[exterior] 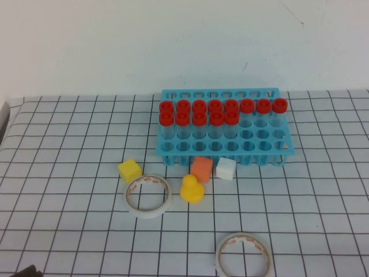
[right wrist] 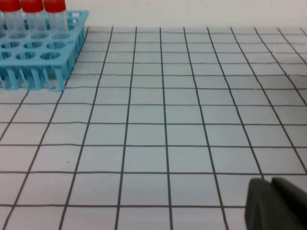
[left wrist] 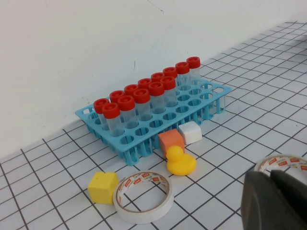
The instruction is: Place the test tubes
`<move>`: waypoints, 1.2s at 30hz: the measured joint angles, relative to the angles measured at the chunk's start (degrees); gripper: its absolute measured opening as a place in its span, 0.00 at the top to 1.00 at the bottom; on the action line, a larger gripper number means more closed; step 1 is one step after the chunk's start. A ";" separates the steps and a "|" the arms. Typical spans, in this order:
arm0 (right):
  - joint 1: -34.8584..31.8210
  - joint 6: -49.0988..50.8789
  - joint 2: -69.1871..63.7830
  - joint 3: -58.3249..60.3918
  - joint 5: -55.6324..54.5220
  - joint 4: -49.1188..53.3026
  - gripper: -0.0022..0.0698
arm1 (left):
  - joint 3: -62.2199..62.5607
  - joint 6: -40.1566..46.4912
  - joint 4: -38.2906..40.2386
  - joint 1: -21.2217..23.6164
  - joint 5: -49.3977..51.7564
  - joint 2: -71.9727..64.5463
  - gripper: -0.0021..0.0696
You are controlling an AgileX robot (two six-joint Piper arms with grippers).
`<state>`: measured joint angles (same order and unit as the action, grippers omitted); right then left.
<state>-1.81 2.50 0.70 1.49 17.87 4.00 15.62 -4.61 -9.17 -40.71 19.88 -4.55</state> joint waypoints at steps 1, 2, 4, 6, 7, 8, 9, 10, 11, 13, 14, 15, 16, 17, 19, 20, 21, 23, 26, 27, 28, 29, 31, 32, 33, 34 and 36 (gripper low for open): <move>0.00 0.00 0.00 -0.11 0.15 0.00 0.97 | 0.00 0.00 0.00 0.00 0.00 0.00 0.97; 0.00 0.00 0.00 -0.11 0.25 0.00 0.97 | 0.00 0.00 0.00 0.00 0.00 0.00 0.97; 0.00 0.00 0.00 -0.11 0.53 0.23 0.97 | 0.00 0.00 0.00 0.00 0.00 0.00 0.97; 0.00 0.00 0.00 -0.11 0.62 0.23 0.97 | 0.00 0.00 0.00 0.00 0.00 0.00 0.97; 0.00 0.00 0.00 -0.11 0.65 0.27 0.97 | 0.00 0.00 0.00 0.00 0.00 0.00 0.97; 0.00 0.00 0.00 -0.11 0.75 0.27 0.97 | 0.00 0.00 0.00 0.00 0.00 0.00 0.97; 0.00 0.00 0.00 -0.11 0.75 0.27 0.97 | 0.00 0.00 0.00 0.00 0.00 0.00 0.97; 0.00 0.00 0.00 -0.11 0.75 0.37 0.97 | 0.00 0.00 0.00 0.00 0.00 0.00 0.97; 0.00 0.00 0.00 -0.11 0.75 0.37 0.97 | 0.00 0.00 0.00 0.00 0.00 0.00 0.97; 0.00 0.00 0.00 -0.16 0.75 0.37 0.97 | 0.00 0.00 0.00 0.00 0.00 0.00 0.97; 0.00 0.00 0.00 -0.16 0.75 0.37 0.97 | 0.00 0.00 0.00 0.00 0.00 0.00 0.97; 0.00 0.00 0.00 -0.16 0.75 0.37 0.97 | 0.00 0.00 0.00 0.00 0.00 0.00 0.97; 0.00 0.00 0.00 -0.16 0.75 0.37 0.97 | 0.00 0.00 0.00 0.00 0.00 0.00 0.97; 0.00 0.00 0.00 -0.16 0.75 0.41 0.97 | 0.00 0.00 0.00 0.00 0.00 0.00 0.97; 0.00 0.00 0.00 -0.16 0.75 0.41 0.97 | 0.00 0.00 0.00 0.00 0.00 0.00 0.97; 0.00 0.00 0.00 -0.16 0.78 0.41 0.97 | 0.00 0.00 0.00 0.00 0.00 0.00 0.97; 0.00 0.00 0.00 -0.16 0.78 0.41 0.97 | 0.00 0.00 0.00 0.00 0.00 0.00 0.97; 0.00 0.00 0.00 -0.16 0.88 0.41 0.97 | 0.00 0.00 0.00 0.00 0.00 0.00 0.97; 0.00 0.00 0.00 -0.16 0.88 0.41 0.97 | 0.00 0.00 0.00 0.00 0.00 0.00 0.97; 0.00 0.00 0.00 -0.16 0.88 0.41 0.97 | 0.00 0.00 0.00 0.00 0.00 0.00 0.97; 0.00 0.00 0.00 -0.16 0.88 0.41 0.97 | 0.00 0.00 0.00 0.00 0.00 0.00 0.97; 0.00 0.00 0.00 -0.16 0.88 0.41 0.97 | 0.00 0.00 0.00 0.00 0.00 0.00 0.97; 0.00 0.00 0.00 -0.16 0.88 0.41 0.97 | 0.00 0.00 0.00 0.00 0.00 0.00 0.97; 0.00 0.00 0.00 -0.16 0.88 0.41 0.97 | 0.00 0.00 0.00 0.00 0.00 0.00 0.97; 0.00 0.00 0.00 -0.16 0.88 0.41 0.97 | 0.00 0.00 0.00 0.00 0.00 0.00 0.97; 0.00 0.00 0.00 -0.16 0.88 0.41 0.97 | 0.00 0.00 0.00 0.00 0.00 0.00 0.97; 0.00 0.00 0.00 -0.23 0.99 0.41 0.97 | -0.68 0.00 0.00 0.00 -0.56 0.00 0.97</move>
<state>-1.81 2.50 0.70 1.25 18.86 4.41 14.94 -4.61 -9.17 -40.71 19.31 -4.55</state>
